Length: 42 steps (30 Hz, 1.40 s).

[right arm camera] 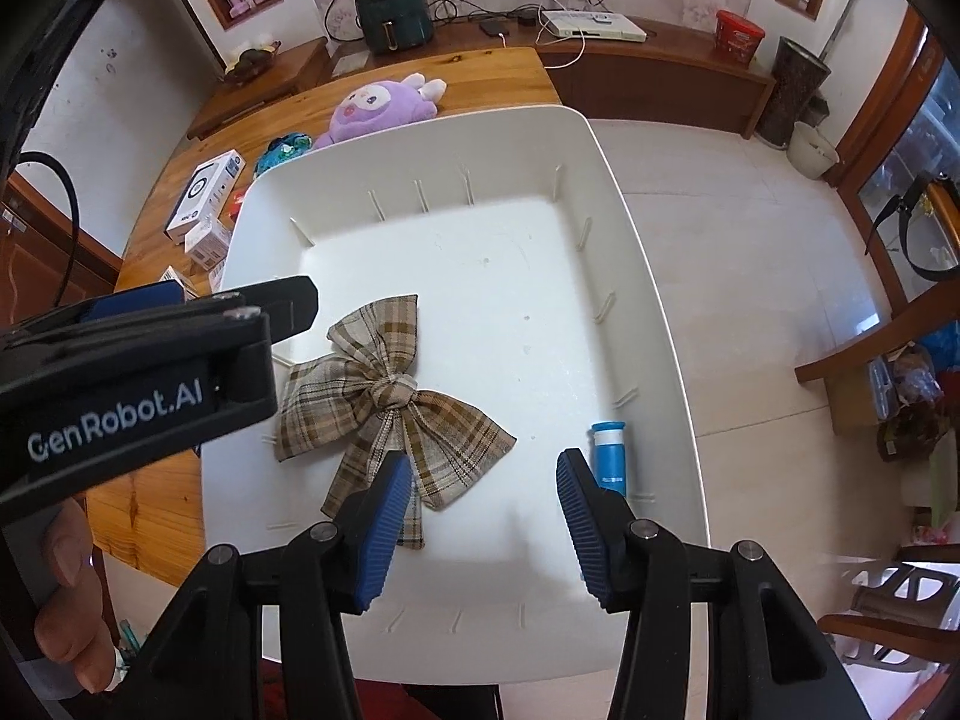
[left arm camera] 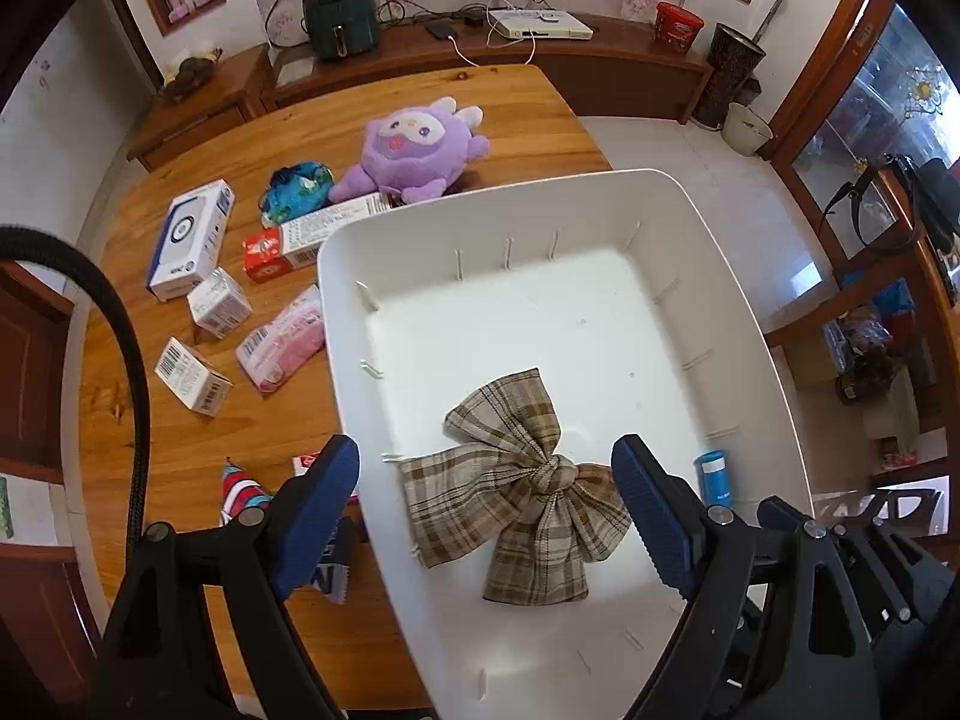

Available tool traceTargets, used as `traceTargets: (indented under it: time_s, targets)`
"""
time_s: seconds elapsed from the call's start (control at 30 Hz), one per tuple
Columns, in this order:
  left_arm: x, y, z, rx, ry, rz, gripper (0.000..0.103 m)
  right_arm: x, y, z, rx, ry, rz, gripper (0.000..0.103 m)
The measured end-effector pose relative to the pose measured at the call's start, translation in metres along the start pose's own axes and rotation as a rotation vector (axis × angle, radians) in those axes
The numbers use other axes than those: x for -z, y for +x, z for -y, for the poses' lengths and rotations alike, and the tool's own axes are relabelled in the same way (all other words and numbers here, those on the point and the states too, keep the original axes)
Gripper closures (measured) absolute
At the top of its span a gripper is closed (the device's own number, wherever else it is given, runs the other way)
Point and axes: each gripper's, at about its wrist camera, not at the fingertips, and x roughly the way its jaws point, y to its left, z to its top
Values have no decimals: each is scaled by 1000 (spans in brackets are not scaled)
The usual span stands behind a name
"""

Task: Organize objects
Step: 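Release the bow into the white tray while the right tool drops the blue tube in, then withdraw both tools from the tray back over the table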

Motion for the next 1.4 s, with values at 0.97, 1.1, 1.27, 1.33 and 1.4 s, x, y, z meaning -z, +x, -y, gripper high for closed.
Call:
traceTargets:
  time_s: [0.97, 1.1, 1.27, 1.33, 1.4]
  targets:
    - [1, -93, -66, -40, -112, 110, 11, -13, -75, -44, -23, -67, 130, 51]
    - [2, -104, -85, -60, -135, 124, 11, -14, -84, -60, -41, -84, 146, 51]
    - [4, -114, -120, -83, -166, 134, 10, -17, -95, -90, -54, -113, 177, 46]
    - [5, -116, -133, -83, -177, 135, 10, -19, -98, -103, -55, -124, 183, 46]
    - [4, -119, -151, -88, -188, 133, 10, -20, -99, -118, -56, -133, 185, 46]
